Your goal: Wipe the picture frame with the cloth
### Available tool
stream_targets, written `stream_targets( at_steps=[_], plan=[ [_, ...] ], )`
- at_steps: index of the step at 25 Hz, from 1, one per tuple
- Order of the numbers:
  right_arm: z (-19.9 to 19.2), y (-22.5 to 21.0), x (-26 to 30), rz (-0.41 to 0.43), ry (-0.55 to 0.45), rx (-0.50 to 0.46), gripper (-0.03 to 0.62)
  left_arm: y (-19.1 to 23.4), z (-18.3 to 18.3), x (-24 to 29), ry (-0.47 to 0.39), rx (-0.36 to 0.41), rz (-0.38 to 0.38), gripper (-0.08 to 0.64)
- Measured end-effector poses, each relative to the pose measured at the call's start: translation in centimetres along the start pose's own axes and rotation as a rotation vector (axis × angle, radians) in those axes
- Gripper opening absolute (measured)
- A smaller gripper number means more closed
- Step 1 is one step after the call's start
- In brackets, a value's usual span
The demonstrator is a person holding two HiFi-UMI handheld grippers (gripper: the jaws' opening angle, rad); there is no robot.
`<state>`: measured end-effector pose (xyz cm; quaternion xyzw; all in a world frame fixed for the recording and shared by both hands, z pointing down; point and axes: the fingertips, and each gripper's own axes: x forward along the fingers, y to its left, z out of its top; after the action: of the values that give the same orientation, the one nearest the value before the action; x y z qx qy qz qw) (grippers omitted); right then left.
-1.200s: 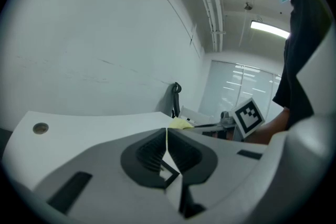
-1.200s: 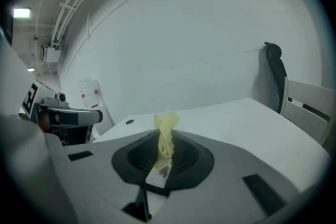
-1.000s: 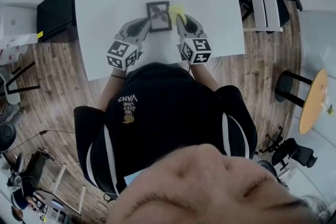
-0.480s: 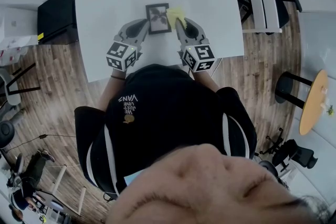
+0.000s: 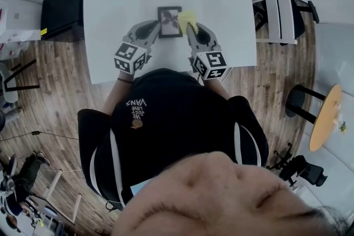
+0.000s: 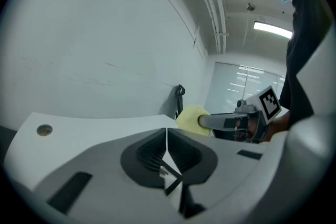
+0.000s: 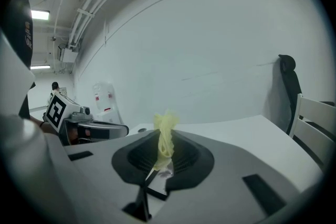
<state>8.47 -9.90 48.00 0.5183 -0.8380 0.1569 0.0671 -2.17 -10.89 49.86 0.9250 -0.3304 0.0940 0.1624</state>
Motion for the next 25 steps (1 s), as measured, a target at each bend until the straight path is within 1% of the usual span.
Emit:
stream_targets(
  at_steps=[8,25],
  plan=[
    [-0.33,0.32,0.36,0.001,0.011,0.001,0.048,0.50,0.12,-0.32,-0.010,-0.014,0.005,0.018],
    [-0.48,0.50,0.44,-0.002,0.016,0.000,0.048,0.68,0.09,-0.38,-0.009,-0.013,0.004,0.018]
  ],
)
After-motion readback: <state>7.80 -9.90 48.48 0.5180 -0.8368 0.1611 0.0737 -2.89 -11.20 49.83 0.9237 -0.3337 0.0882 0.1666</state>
